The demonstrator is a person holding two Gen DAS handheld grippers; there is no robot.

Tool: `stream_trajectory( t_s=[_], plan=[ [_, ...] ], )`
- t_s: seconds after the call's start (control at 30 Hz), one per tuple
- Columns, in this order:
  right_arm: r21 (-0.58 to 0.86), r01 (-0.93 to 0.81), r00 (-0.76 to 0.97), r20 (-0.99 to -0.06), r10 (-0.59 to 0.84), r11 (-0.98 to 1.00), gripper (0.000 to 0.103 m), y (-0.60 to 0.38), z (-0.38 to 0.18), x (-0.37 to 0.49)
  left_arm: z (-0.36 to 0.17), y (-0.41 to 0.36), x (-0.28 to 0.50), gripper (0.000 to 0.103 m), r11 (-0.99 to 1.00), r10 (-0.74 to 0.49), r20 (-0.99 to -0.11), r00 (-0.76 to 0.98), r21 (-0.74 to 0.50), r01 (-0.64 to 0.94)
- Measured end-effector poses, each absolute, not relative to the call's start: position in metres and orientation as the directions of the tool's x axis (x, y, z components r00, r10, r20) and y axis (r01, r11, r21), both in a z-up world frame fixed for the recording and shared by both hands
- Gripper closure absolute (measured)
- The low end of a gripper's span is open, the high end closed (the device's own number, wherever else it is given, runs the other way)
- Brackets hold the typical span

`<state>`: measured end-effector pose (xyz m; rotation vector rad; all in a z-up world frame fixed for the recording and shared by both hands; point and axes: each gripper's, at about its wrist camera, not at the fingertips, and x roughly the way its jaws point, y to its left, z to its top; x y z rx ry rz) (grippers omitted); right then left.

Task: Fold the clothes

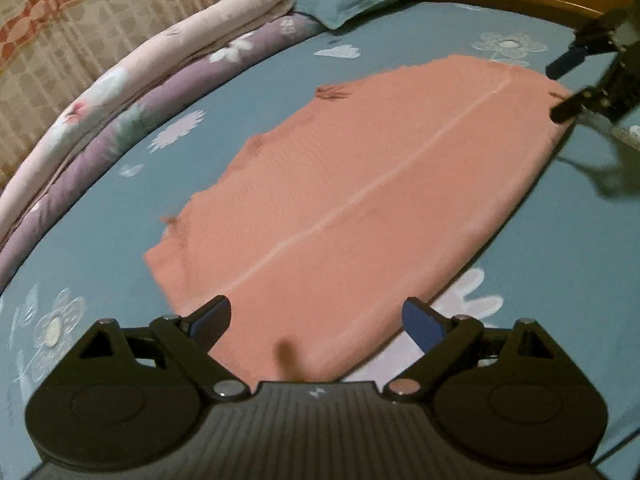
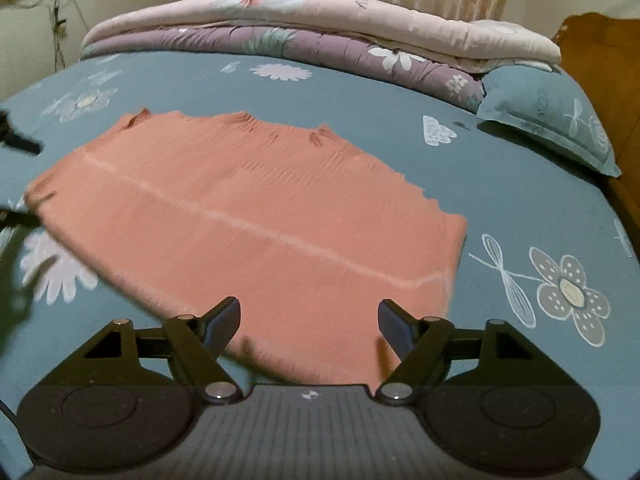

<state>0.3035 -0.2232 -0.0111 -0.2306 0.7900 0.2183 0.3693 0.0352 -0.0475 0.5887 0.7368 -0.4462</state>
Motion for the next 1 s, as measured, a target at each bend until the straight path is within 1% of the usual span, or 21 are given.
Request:
stream_trajectory(
  t_s=[0.07,0.13,0.17,0.2,0.3,0.4,0.53,0.6,0.67,0.9,1.0],
  plan=[
    [-0.17,-0.286,0.678,-0.732,0.073,0.943,0.021,-0.221,-0.013,0.291,-0.06,0.027,0.371,0.011,0.727,-0.147,-0.751,0.643,0.359,0.585],
    [-0.235,-0.294,0.675,-0.737,0.027,0.927,0.017,-0.22,-0.015,0.276,-0.071,0.022,0.37,0.011,0.703,-0.121,-0.776,0.618,0.372,0.605],
    [-0.272,-0.299,0.674,-0.739,0.0,0.915,0.015,-0.22,-0.017,0.271,-0.074,0.021,0.364,0.011,0.682,-0.114,-0.776,0.621,0.393,0.616],
    [-0.311,-0.304,0.672,-0.74,-0.029,0.901,0.014,-0.22,-0.02,0.266,-0.076,0.02,0.359,0.011,0.661,-0.108,-0.775,0.623,0.413,0.627],
    [-0.422,-0.319,0.668,-0.735,-0.114,0.849,0.013,-0.219,-0.029,0.252,-0.079,0.02,0.342,0.01,0.575,-0.075,-0.737,0.672,0.519,0.633],
    [-0.539,-0.348,0.68,-0.709,-0.19,0.767,0.013,-0.213,-0.043,0.252,-0.087,0.015,0.334,0.01,0.465,-0.017,-0.677,0.736,0.646,0.605],
    [-0.675,-0.43,0.719,-0.658,-0.225,0.6,0.012,-0.192,-0.071,0.262,-0.098,-0.001,0.324,0.01,0.294,-0.001,-0.606,0.796,0.76,0.579],
    [-0.728,-0.444,0.758,-0.617,-0.214,0.523,0.008,-0.18,-0.078,0.266,-0.105,-0.01,0.318,0.01,0.204,-0.01,-0.571,0.821,0.802,0.561],
    [-0.757,-0.455,0.786,-0.589,-0.188,0.47,0.008,-0.169,-0.079,0.272,-0.108,-0.021,0.316,0.01,0.153,-0.028,-0.552,0.833,0.822,0.549],
    [-0.8,-0.469,0.845,-0.53,-0.076,0.374,0.008,-0.125,-0.082,0.294,-0.117,-0.058,0.32,0.01,0.077,-0.105,-0.507,0.855,0.854,0.515],
    [-0.791,-0.474,0.846,-0.53,-0.047,0.388,0.008,-0.119,-0.081,0.3,-0.119,-0.059,0.321,0.008,0.078,-0.119,-0.496,0.86,0.859,0.506]
  ],
)
